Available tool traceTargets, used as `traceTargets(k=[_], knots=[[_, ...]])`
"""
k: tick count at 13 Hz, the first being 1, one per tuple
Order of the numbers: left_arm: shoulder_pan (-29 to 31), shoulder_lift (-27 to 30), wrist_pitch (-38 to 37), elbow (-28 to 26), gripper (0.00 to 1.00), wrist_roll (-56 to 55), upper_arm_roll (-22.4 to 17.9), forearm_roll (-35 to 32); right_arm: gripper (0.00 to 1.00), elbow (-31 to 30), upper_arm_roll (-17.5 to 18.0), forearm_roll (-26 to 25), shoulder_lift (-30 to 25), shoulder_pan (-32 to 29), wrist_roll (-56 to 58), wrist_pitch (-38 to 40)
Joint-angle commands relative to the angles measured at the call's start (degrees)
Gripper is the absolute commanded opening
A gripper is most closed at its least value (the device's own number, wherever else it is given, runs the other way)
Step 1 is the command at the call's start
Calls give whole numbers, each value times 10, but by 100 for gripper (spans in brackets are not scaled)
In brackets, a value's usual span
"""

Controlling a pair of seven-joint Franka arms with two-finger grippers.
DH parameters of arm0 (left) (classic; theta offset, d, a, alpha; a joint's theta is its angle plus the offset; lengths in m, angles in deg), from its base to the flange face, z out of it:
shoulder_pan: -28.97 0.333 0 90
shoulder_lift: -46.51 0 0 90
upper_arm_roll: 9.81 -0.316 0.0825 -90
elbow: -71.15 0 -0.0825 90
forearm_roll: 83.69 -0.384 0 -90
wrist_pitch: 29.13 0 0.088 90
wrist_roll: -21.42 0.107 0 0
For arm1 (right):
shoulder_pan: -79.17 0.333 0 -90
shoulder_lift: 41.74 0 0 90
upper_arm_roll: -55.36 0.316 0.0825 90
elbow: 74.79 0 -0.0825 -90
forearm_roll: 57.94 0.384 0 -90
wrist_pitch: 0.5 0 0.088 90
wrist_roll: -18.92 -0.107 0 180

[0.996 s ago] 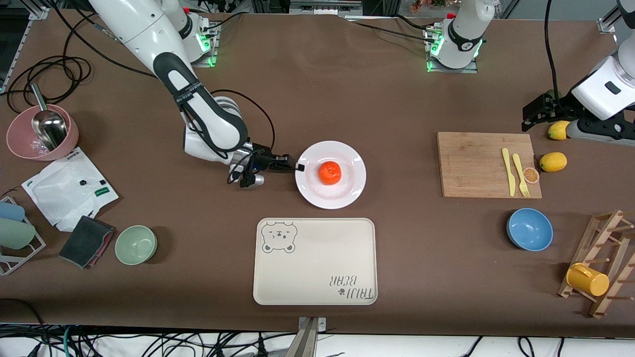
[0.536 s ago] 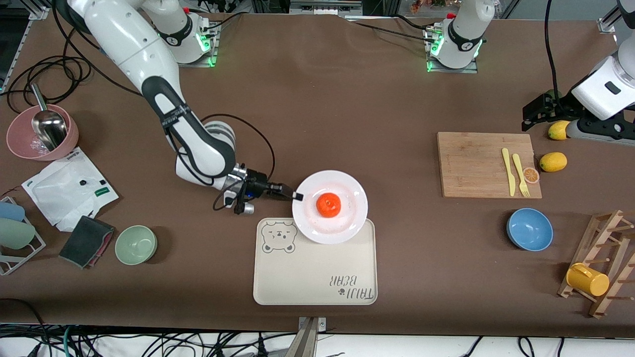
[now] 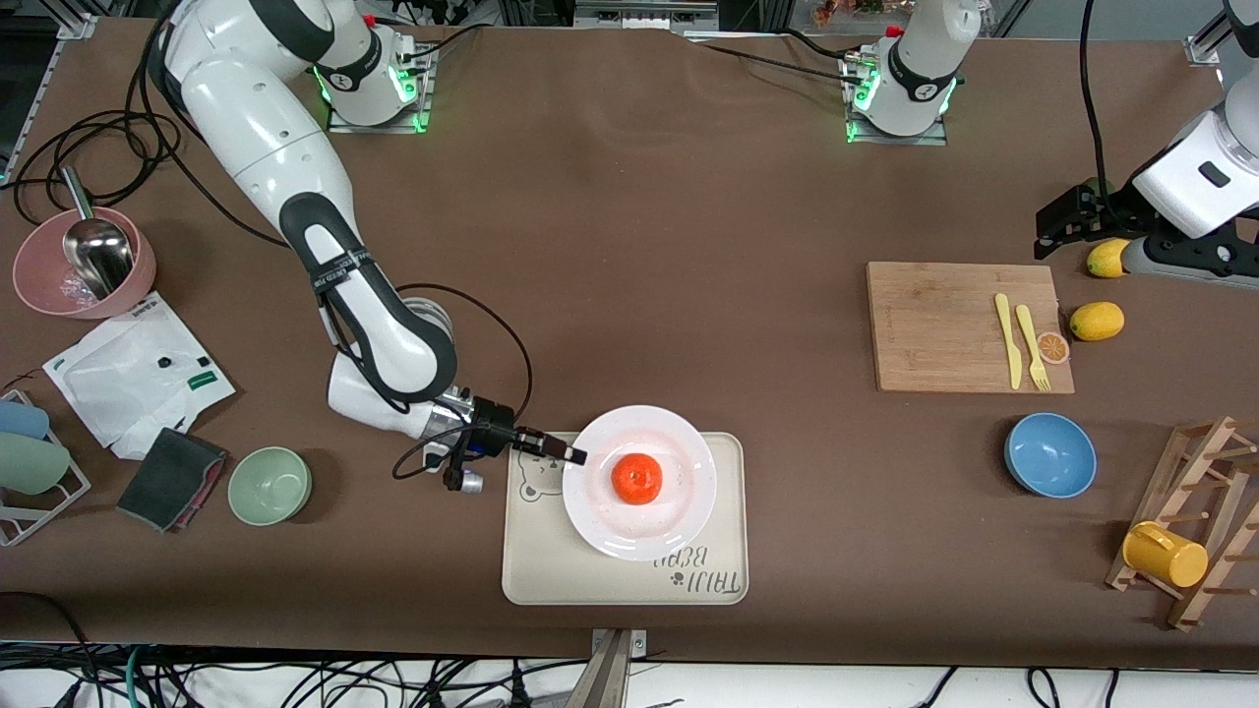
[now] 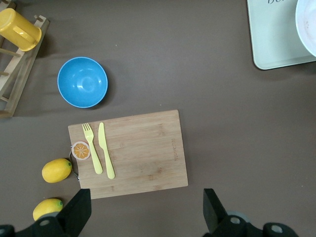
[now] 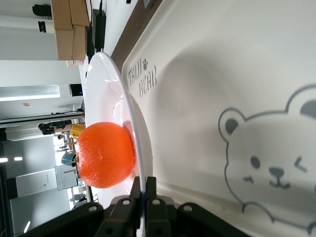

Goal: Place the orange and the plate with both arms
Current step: 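Slide the plate with the orange onto the bear tray with the right gripper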

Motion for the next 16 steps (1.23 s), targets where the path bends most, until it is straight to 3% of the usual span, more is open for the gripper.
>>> traceTargets(k=[1,3,10,12,14,16], knots=[[2,5,-9,0,100,16,-4,9,0,93,2,-30,72,6,-13,8],[2,5,-9,0,100,15,-4,9,0,125,2,-36,95,13,-14,8],[2,5,-9,0,100,9,-3,13,0,128,-5,-54,100,15,-13,8],[2,5,-9,0,100,11,-3,13,20,126,-6,-54,99,15,-13,8],[0,5,-9,0,100,13,-2,13,33,125,-6,-54,98,13,-13,9],[-1,4,-9,0,100,8,-3,13,38,121,-6,-61,96,10,-13,9]])
